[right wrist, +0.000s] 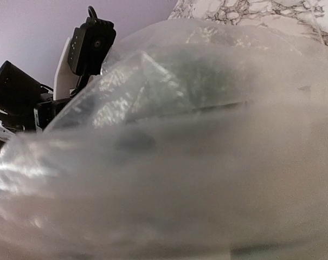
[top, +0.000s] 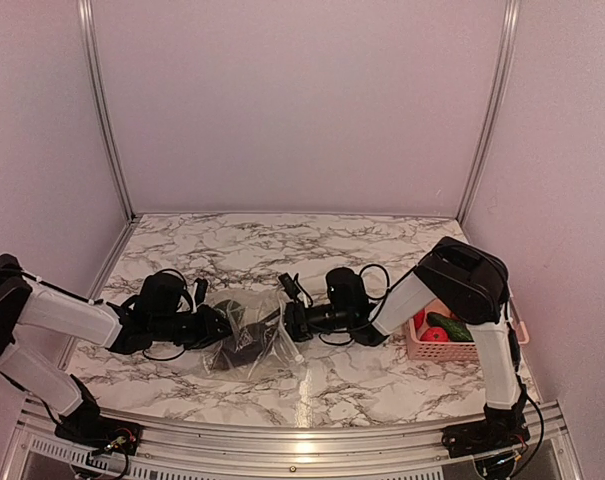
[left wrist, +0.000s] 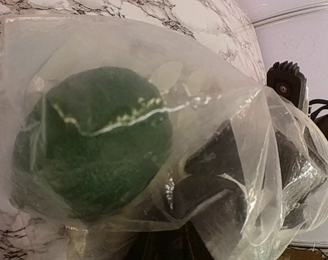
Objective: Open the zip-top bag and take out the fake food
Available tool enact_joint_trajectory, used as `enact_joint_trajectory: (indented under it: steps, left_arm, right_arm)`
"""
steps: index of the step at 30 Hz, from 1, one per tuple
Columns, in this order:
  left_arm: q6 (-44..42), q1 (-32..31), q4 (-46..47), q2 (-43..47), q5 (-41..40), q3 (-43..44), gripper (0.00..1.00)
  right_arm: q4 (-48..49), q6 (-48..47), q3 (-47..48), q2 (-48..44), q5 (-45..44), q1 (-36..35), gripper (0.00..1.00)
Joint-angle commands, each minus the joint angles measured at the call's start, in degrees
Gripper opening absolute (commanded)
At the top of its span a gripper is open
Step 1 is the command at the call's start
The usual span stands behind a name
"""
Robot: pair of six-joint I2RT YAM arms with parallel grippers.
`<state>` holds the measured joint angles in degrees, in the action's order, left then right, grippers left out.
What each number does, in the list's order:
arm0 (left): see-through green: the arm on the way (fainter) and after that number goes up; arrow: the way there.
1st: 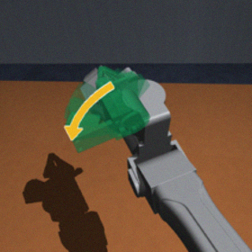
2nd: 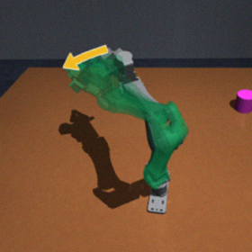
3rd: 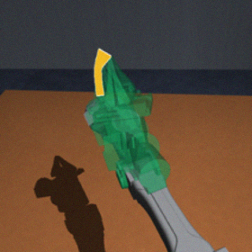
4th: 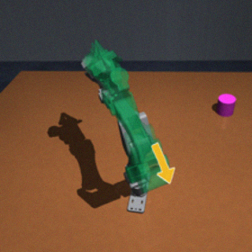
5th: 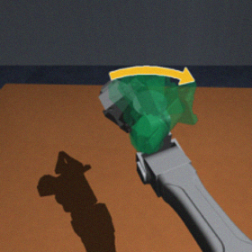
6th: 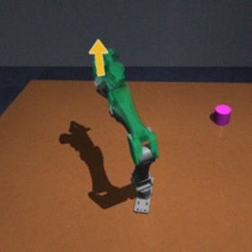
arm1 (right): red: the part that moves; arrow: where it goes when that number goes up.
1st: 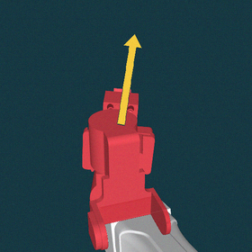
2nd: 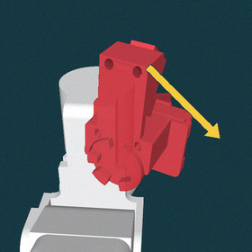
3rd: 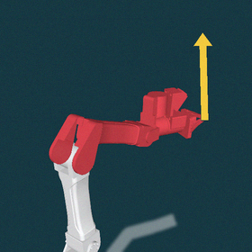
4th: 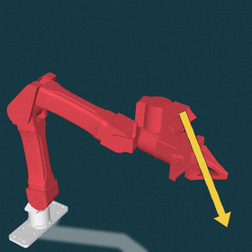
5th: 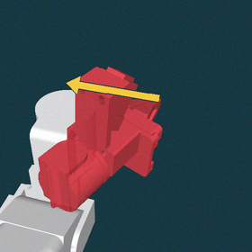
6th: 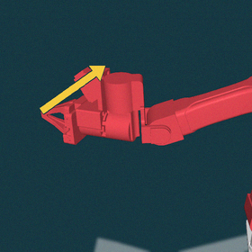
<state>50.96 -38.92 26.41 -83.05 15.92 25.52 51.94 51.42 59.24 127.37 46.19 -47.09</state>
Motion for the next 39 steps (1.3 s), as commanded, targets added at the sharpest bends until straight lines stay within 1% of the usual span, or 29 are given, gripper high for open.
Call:
enact_joint_trajectory:
  steps: [1,5,8,14,16,19,22,25,33,39]
  left_arm:
    - [2.83,-1.23,5.66,-1.41,-1.15,0.28,0.19]
    - [2.7,-1.32,5.54,-2.02,-1.46,0.56,0.17]
    - [2.49,-1.34,5.33,-2.28,-1.72,0.75,0.16]
    - [2.56,-1.34,5.22,-3.46,-2.02,1.07,0.09]
    - [2.57,-1.32,5.14,-3.65,-2.2,1.06,0.06]
    - [2.61,-1.32,4.85,-3.79,-2.41,1.11,0.0]
    - [1.95,-1.04,3.85,-3.39,-3.04,1.28,0.0]
    - [1.2,-0.33,2.85,-2.59,-3.31,1.46,0.0]
    - [-1.94,2.92,-2.49,0.97,-4.7,1.51,0.0]
    - [-3.69,4.6,-4.99,3.47,-4.93,1.19,0.0]
  right_arm:
    - [-4.03,-4.44,1.93,0.62,1.85,-2.33,0.81]
    - [-7.72,-8.52,2.81,0.3,2.82,-3.42,0.84]
    - [-11.98,-11.98,3.32,-0.02,2.07,-3.87,0.84]
    - [-14.16,-13.81,4.58,1.01,1.99,-4.09,0.74]
    - [-14.19,-13.94,4.82,1.06,2.29,-4.27,0.68]
    - [-14.44,-14.32,4.43,0.46,2.23,-4.41,0.5]
    - [-14.72,-14.5,3.69,-0.97,2.19,-4.34,0.37]
    - [-14.94,-14.68,2.2,-3.17,1.61,-3.92,0.29]
    - [-14.78,-15.12,-4.24,-10.0,-0.7,-0.51,0.26]
    - [-14.35,-15.17,-8.69,-14.08,-2.34,2.42,0.22]
